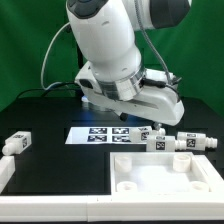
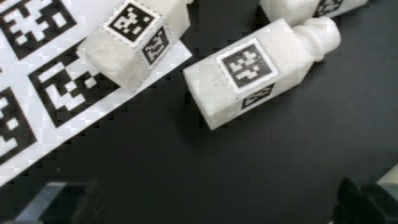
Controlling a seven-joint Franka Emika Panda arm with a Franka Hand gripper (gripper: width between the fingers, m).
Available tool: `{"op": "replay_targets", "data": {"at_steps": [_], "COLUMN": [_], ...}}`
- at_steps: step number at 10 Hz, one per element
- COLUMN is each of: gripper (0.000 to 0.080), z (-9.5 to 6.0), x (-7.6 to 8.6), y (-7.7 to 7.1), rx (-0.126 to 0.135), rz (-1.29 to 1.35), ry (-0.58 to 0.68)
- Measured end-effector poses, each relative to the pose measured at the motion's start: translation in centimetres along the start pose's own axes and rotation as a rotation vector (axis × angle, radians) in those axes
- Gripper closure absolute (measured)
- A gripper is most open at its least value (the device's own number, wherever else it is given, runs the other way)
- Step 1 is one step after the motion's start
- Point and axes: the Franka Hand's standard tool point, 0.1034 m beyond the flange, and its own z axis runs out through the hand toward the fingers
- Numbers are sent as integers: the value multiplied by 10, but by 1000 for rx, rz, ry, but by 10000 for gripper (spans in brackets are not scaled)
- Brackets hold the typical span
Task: Assemble one leg
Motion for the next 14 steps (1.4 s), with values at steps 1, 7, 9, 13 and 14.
{"op": "replay_targets", "data": {"at_steps": [1,7,9,13,14], "gripper": [151,151,151,151,151], "z": [0,6,8,16,31], "x": [0,-8,-10,-10,-19], "y": [0,-7,-9,-9,-3], "rx": [0,90,93,153,188], "rz": [-1,432,557,905,1045], "ry": [0,24,31,49,80]}}
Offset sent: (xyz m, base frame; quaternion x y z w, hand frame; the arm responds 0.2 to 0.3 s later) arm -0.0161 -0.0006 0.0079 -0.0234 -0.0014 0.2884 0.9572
